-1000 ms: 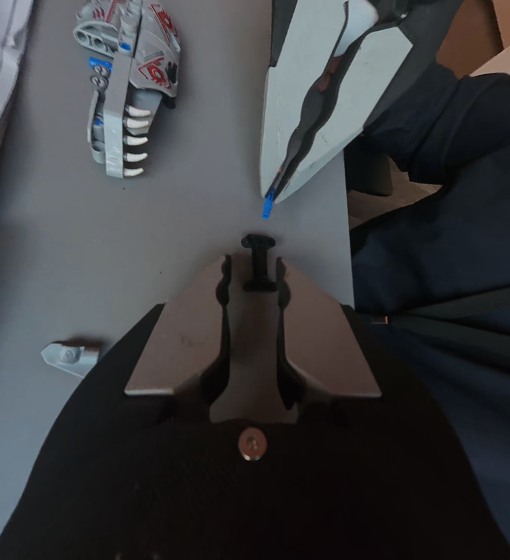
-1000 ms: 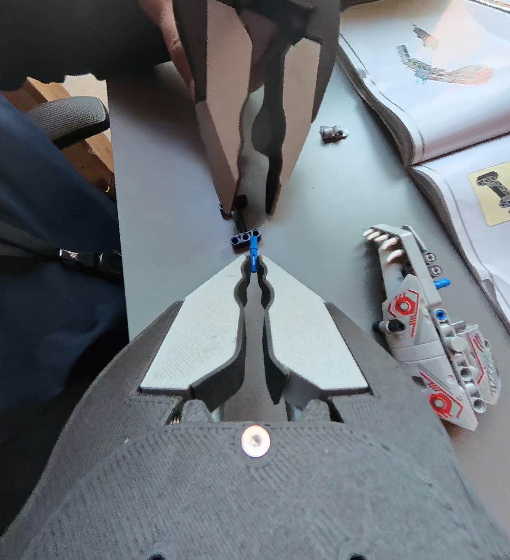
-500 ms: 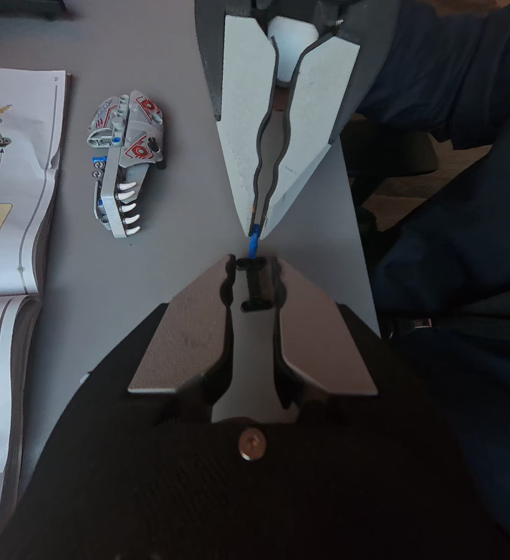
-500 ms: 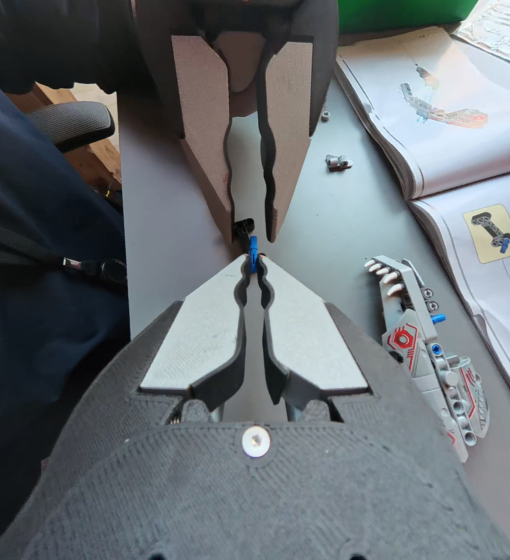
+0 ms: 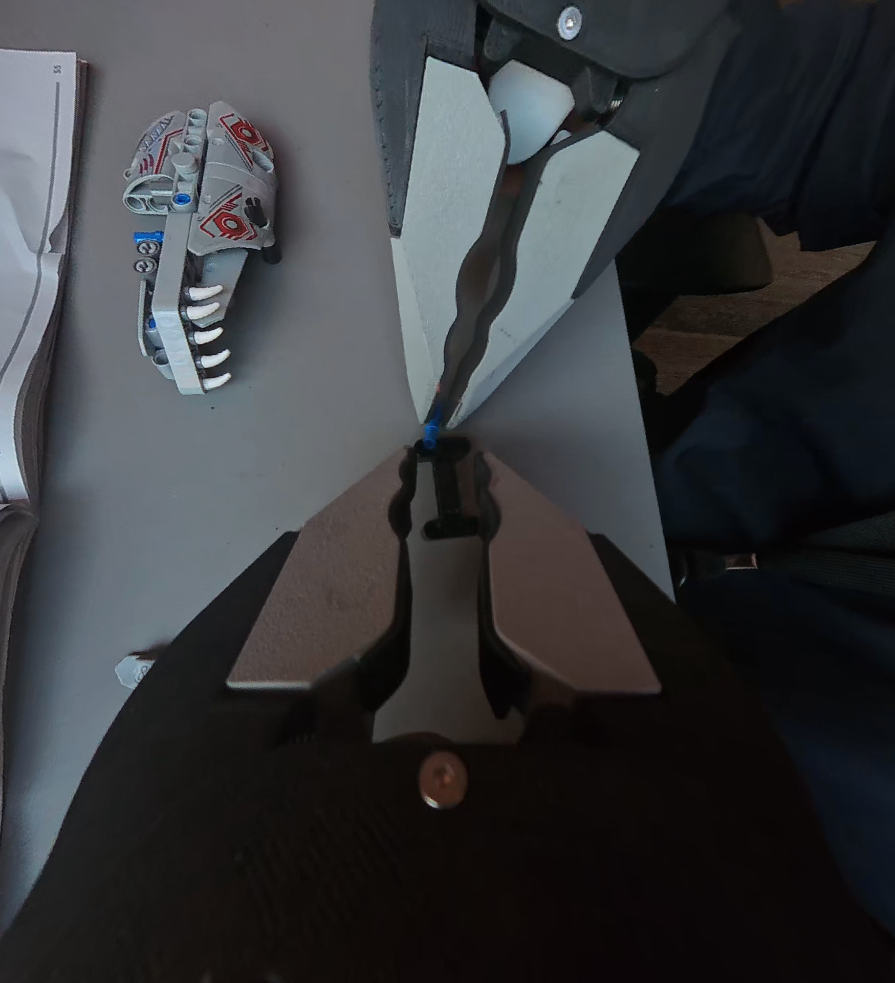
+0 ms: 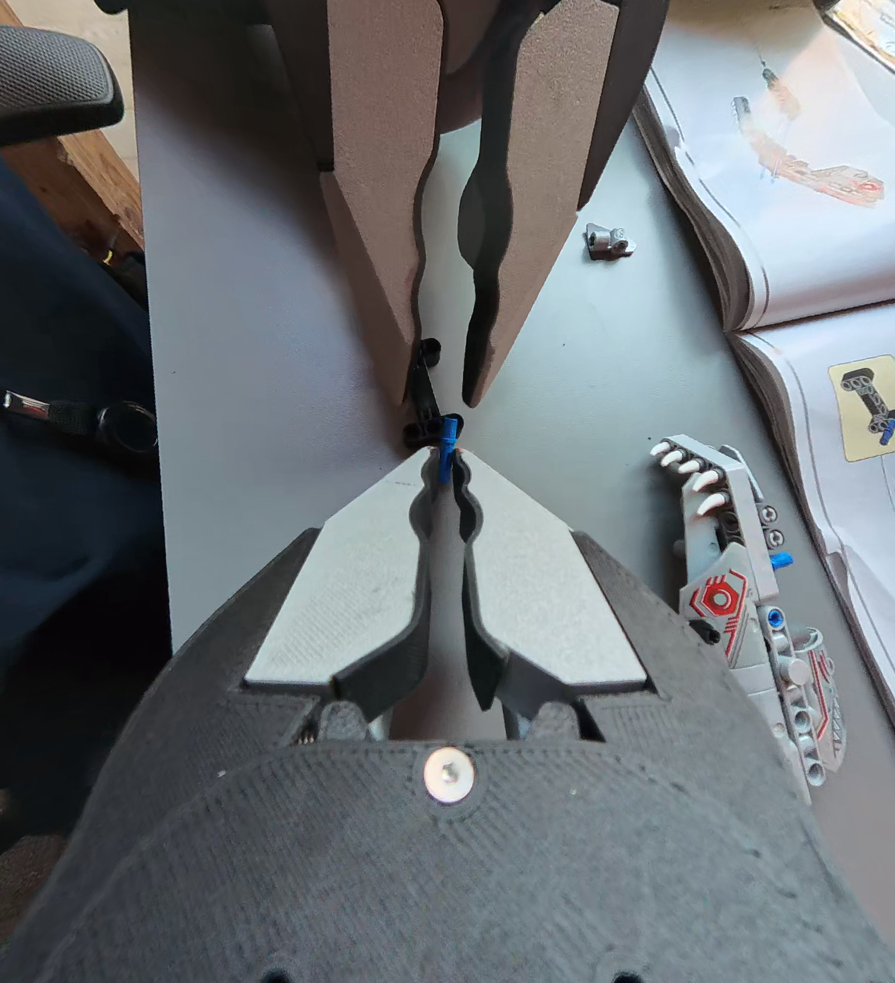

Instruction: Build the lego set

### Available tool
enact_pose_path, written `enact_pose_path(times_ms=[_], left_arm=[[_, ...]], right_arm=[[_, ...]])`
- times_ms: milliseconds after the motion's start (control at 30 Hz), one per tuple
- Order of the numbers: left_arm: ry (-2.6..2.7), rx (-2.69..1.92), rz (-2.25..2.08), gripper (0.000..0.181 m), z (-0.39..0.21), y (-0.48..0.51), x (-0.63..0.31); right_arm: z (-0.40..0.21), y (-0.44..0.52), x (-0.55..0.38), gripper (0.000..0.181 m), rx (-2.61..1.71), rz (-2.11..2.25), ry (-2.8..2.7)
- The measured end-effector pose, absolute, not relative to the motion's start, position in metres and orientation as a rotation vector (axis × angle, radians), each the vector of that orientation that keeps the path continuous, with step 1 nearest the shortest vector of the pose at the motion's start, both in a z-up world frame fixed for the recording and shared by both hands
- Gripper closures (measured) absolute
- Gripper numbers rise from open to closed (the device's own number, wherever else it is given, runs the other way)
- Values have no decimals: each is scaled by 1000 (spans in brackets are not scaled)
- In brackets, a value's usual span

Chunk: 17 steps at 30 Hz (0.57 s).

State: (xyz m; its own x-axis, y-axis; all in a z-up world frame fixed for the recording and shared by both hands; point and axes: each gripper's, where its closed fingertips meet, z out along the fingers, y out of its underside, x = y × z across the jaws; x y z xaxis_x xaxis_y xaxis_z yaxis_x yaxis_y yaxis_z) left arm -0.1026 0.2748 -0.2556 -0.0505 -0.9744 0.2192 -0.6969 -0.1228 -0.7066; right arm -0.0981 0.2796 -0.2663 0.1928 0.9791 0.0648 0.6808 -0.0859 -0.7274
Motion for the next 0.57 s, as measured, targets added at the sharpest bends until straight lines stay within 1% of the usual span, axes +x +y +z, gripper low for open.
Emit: enact_pose_path(times_ms=[33, 567], left_arm=[[1770, -1852, -993, 163, -255, 275, -103], [1766, -1857, -996, 164, -255, 276, -104]], right_arm=[[-266, 279, -98, 179, -1837, 607, -1550], [-268, 282, -96, 177, -1842, 591, -1541]])
